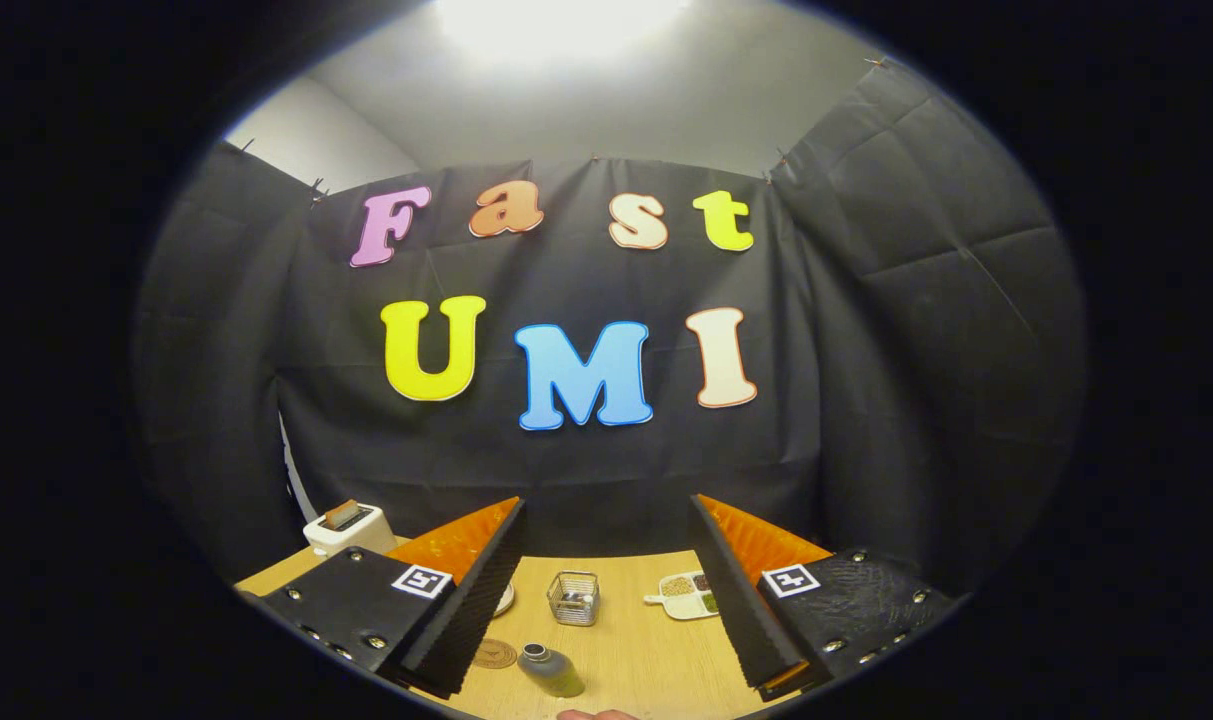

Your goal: Take the bottle from table, then pour the juice into the cup, finally place the bottle on the coaster

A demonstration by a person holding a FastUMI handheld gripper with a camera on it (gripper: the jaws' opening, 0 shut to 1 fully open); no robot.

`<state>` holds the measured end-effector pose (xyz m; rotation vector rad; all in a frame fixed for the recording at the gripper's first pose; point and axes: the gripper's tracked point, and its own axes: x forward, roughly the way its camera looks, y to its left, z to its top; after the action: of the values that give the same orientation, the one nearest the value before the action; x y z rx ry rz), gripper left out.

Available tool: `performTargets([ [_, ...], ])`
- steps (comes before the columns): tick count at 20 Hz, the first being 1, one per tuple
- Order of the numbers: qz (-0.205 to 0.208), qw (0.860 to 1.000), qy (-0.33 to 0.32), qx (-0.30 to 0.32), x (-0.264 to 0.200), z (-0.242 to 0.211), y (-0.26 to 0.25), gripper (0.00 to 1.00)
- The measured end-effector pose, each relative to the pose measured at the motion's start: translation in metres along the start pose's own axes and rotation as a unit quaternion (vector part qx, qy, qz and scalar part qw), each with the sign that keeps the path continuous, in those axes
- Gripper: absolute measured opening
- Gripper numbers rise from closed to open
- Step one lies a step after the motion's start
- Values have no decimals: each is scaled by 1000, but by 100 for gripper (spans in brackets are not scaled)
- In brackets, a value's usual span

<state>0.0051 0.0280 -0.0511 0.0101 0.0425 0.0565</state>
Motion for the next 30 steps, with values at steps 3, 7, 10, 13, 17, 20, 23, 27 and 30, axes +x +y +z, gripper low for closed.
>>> performTargets([
  [3, 9, 1000, 3, 9, 2, -26, 12, 97],
  [7, 3, 1000, 11, 18, 8, -59, 20, 97],
  [10, 11, 999, 23, 29, 12, -86, 35, 98],
  [13, 33, 998, 40, 17, 15, -120, 51, 98],
  [17, 32, 997, 70, 30, 19, -172, 54, 99],
  [20, 22, 996, 87, 21, 23, -203, 51, 99],
  [23, 34, 994, 105, 22, 28, -233, 60, 99],
  [27, 34, 992, 123, 5, 35, -268, 64, 99],
  [30, 32, 991, 132, -6, 40, -292, 69, 99],
])
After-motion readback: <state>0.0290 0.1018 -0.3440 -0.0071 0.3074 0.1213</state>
